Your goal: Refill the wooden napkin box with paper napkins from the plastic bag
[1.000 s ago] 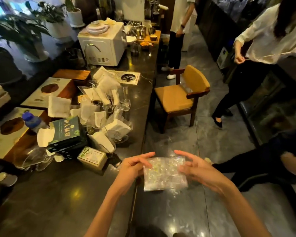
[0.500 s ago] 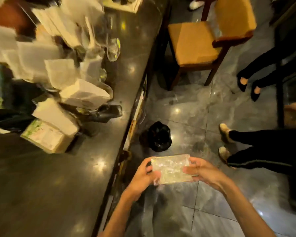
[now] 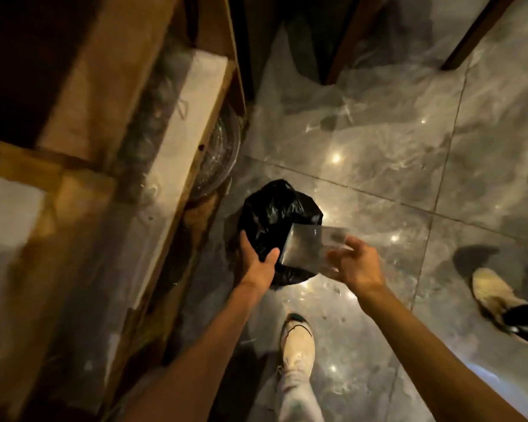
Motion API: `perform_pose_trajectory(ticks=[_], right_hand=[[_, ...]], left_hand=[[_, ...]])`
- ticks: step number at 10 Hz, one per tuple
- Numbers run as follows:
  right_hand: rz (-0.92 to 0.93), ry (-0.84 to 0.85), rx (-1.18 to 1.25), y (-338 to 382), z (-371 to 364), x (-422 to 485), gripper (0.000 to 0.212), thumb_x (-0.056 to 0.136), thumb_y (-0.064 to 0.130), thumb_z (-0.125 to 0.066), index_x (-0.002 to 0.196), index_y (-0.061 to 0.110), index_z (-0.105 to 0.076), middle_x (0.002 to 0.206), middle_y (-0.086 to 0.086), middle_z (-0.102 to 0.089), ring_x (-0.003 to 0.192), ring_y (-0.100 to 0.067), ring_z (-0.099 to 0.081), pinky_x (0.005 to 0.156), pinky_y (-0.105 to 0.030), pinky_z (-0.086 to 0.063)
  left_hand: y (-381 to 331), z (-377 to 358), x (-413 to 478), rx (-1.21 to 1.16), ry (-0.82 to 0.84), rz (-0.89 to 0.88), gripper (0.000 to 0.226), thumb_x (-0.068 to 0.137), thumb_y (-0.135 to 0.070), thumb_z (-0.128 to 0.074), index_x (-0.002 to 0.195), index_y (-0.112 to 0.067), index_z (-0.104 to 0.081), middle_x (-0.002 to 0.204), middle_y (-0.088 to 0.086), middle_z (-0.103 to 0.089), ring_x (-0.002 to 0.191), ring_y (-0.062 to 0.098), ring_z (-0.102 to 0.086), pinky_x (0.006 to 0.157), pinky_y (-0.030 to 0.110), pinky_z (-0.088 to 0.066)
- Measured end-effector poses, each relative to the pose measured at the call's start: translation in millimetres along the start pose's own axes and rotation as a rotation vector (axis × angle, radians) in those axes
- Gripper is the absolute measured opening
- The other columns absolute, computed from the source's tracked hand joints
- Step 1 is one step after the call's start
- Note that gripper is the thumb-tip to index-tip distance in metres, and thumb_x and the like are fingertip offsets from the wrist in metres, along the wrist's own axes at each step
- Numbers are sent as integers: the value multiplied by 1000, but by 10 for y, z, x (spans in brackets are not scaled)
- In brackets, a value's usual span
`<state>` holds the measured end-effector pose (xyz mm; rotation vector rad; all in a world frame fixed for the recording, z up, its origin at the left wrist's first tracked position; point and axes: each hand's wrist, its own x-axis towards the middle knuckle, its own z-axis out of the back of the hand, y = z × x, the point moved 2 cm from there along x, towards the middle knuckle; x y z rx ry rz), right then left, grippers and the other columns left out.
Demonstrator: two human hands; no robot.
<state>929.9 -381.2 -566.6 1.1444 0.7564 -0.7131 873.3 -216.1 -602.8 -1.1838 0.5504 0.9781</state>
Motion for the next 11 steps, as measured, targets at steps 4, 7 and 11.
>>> perform_pose_trajectory(ticks=[4,7,11], right_hand=[[524,-248,-1142,-293,-1041,205,80,88,25,-64,152,6,-19,118,-14,-67,97,-31,-69,73,-40,-57],[619,-238,-1072,-348,-1034,523,84,89,30,-58,156,15,-9,143,-14,-46,129,-32,-45,104,-44,-42],[658,-252,-1088,-645,-880,269,80,93,56,-39,156,27,1,165,-11,6,150,-37,11,120,-52,5]], left_hand=[[329,-236,441,11,-25,-201,34,103,-37,-31,115,-15,-54,107,6,-71,78,5,-73,63,15,-56],[439,-199,606,-82,-87,-61,55,98,-7,-42,149,-21,-25,151,9,-39,137,26,-39,112,31,-31],[281,-54,239,-9,-161,-15,68,92,-9,-50,151,-21,-20,155,8,-32,143,24,-30,119,39,-22]])
